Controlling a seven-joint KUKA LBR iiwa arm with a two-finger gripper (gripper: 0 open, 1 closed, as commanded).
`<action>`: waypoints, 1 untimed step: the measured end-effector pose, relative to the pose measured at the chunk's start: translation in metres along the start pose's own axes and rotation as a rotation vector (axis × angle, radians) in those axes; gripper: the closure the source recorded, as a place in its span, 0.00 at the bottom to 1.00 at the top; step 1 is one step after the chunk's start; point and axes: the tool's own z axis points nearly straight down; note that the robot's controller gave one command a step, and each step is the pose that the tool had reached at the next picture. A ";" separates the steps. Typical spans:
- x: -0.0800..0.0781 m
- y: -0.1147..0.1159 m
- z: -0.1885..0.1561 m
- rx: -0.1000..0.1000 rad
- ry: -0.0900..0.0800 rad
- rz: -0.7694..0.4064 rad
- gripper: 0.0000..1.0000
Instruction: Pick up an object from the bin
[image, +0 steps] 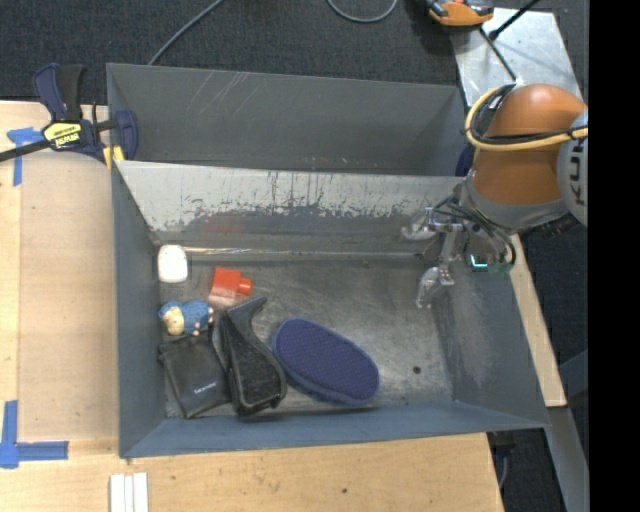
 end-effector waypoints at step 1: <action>0.034 0.127 0.026 -0.002 -0.004 -0.229 0.00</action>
Offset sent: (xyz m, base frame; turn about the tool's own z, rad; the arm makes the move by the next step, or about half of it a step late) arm -0.0332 0.1229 -0.0256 -0.2218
